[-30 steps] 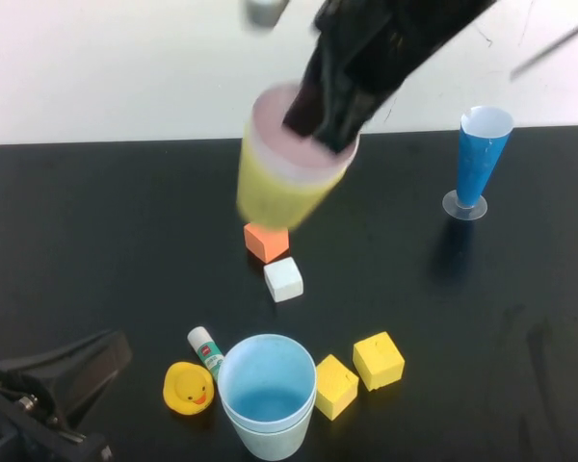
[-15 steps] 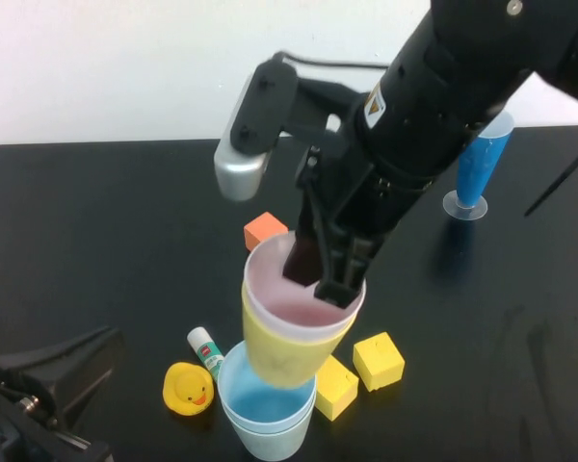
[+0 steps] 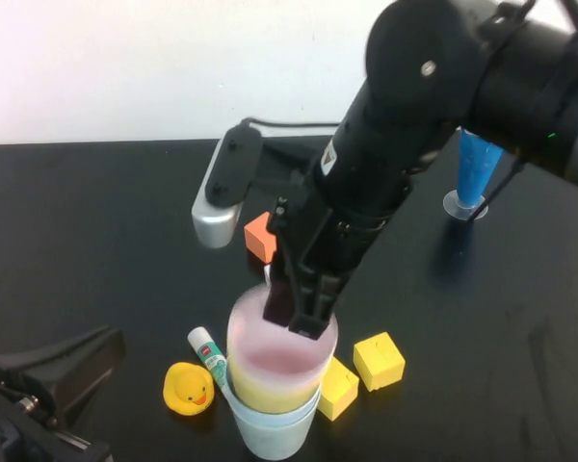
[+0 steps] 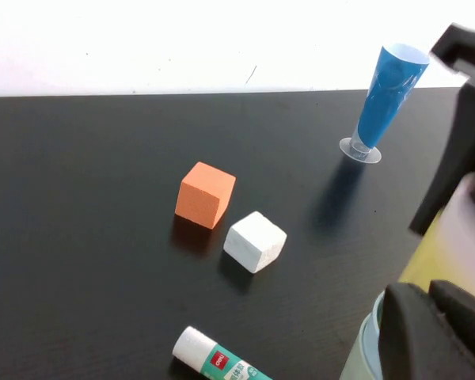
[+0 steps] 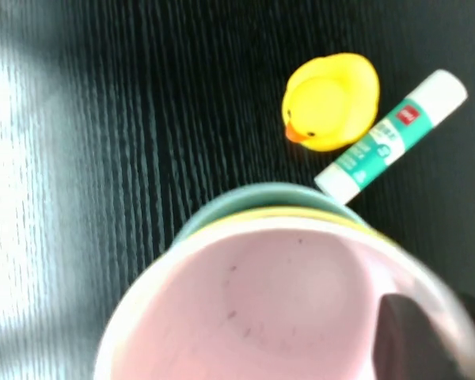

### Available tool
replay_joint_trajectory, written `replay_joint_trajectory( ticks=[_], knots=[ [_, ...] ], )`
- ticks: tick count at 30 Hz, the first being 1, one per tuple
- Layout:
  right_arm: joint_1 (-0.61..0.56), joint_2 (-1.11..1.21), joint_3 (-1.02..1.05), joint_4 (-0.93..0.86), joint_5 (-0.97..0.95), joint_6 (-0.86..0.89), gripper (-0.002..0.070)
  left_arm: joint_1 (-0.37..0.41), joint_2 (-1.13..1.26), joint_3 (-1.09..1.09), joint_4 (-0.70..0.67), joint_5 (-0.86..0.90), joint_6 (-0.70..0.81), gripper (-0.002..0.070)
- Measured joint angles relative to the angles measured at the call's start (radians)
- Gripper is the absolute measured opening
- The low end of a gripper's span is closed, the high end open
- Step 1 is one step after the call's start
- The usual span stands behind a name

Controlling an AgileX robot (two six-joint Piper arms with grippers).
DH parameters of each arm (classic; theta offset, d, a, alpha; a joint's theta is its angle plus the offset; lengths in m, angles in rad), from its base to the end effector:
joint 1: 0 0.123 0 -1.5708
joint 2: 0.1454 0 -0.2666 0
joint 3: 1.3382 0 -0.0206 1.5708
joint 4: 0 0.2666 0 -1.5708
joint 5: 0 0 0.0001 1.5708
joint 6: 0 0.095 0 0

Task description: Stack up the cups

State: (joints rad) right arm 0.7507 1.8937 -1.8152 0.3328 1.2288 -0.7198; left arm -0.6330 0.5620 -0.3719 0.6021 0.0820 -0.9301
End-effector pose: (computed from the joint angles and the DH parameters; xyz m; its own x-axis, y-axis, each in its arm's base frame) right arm 0.2866 0.3074 0.2995 -0.1463 -0.8759 -0.4598 -0.9884 0.1486 0.0313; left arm 0.1302 -0.0900 0.2732 -0.3088 -0.1744 -0.9350 0.4800 0.8201 -0.3115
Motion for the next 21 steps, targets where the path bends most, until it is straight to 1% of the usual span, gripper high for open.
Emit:
replay_joint_trajectory(
  ticks=[1, 5, 8, 11, 13, 15, 17, 20, 21],
  knots=[
    [0.0, 0.006, 0.0, 0.003, 0.0, 0.0, 0.0117, 0.0, 0.0, 0.0, 0.0, 0.0, 0.0, 0.0001],
    [0.0, 0.014, -0.004, 0.016, -0.004, 0.0, 0.0237, 0.0, 0.0, 0.0, 0.028, 0.0, 0.0, 0.0001],
    [0.0, 0.015, -0.04, 0.016, 0.003, 0.0, 0.0277, 0.0, 0.0, 0.0, 0.068, 0.0, 0.0, 0.0001],
    [0.0, 0.013, -0.116, 0.016, 0.005, 0.01, 0.0284, 0.0, 0.0, -0.016, 0.14, 0.027, 0.0, 0.0001],
    [0.0, -0.006, -0.164, -0.005, 0.007, 0.028, 0.0272, 0.0, 0.0, -0.042, 0.188, 0.073, 0.0, 0.0001],
    [0.0, -0.044, -0.209, -0.064, 0.009, 0.04, 0.0236, 0.0, 0.0, -0.072, 0.22, 0.133, 0.0, 0.0001],
    [0.001, -0.098, -0.234, -0.152, 0.011, 0.048, 0.0174, 0.0, 0.0, -0.117, 0.247, 0.235, 0.0, 0.0001],
    [0.001, -0.209, -0.239, -0.366, 0.018, 0.096, 0.0064, 0.0, 0.0, -0.162, 0.257, 0.329, 0.0, 0.0001],
    [0.001, -0.248, -0.234, -0.441, 0.018, 0.116, 0.0041, 0.0, -0.001, -0.168, 0.257, 0.345, 0.0, 0.0001]
  ],
)
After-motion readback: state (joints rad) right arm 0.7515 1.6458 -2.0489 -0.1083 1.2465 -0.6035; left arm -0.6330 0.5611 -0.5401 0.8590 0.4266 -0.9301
